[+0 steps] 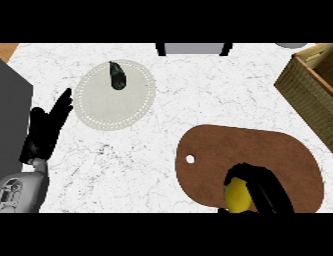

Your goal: Pick the lemon from the cutting board and place it in the basket

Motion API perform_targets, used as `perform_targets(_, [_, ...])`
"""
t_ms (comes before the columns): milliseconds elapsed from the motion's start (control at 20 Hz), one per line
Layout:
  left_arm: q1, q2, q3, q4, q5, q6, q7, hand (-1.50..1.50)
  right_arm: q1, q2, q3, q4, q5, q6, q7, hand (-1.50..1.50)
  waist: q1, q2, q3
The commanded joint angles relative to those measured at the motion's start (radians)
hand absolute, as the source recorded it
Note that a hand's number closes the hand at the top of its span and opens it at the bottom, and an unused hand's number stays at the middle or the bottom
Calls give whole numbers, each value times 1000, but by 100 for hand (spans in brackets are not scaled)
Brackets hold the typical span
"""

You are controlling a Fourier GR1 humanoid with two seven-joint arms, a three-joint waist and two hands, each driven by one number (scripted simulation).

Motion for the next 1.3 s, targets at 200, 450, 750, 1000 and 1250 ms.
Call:
perform_targets(200, [-31, -15, -26, -26, -11, 2, 42, 0, -252, -249, 19, -2, 229, 349, 153, 150, 29, 3, -3])
perform_targets(450, [10, 1, -13, -63, 3, -16, 63, 0, -418, -247, 20, -32, 226, 468, 124, 150, 12, 0, 1])
perform_targets(750, [-14, -14, -8, 0, -23, 22, 18, 0, -411, -72, -120, -291, -59, 675, 247, 150, -12, -3, 0])
perform_targets(1000, [-12, 9, 20, -34, 18, -8, 49, 0, -439, 77, -272, -442, -285, 724, 356, 150, -20, -7, 1])
perform_targets(1250, [21, -24, -6, -20, -19, 29, 1, 0, -640, 131, -412, -555, -456, 762, 644, 150, -7, -4, 0])
